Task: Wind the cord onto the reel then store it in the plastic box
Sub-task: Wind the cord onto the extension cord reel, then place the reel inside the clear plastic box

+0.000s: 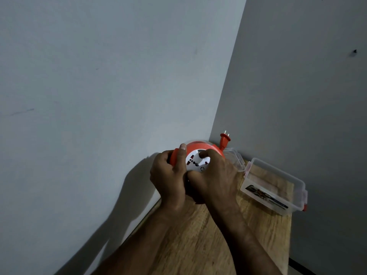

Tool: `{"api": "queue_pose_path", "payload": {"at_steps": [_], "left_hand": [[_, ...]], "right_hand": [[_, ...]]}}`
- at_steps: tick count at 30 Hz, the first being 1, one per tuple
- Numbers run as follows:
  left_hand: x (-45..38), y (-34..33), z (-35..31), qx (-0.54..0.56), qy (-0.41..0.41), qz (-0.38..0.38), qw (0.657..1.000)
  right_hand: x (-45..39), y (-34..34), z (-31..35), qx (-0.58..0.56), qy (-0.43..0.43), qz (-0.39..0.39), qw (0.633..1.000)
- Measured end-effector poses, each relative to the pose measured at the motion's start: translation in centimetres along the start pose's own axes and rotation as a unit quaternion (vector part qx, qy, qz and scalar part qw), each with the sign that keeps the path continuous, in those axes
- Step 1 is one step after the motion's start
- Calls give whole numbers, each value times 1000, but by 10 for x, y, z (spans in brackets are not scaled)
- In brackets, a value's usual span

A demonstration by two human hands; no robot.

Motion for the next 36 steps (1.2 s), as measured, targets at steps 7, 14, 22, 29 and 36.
{"api": "queue_pose_path", "payload": {"at_steps": [7, 14, 22, 29, 36], "left_hand": [[-5, -7, 4, -32, -26, 15, 999], [-8, -16, 33, 0, 71, 67, 995], [-2, -28, 53, 22, 117, 107, 987], [11, -36, 93, 16, 152, 129, 980], [33, -42, 154, -19, 144, 198, 969]], "right_hand": [[5, 6, -5, -21, 24, 69, 997], [2, 39, -32, -85, 120, -138, 979], [19, -12, -85, -352, -93, -24, 931], [42, -41, -110, -382, -144, -21, 913], [73, -68, -146, -361, -183, 10, 914]]}}
Point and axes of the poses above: each hand's wrist, its own x-axis away from the middle knuckle, its own y-axis out of the back of the hand, z = x × y, the point moved 3 cm from there along -x, towards the middle knuckle, and after that the axes turned 11 degrees about -x, right-handed, at the moved point
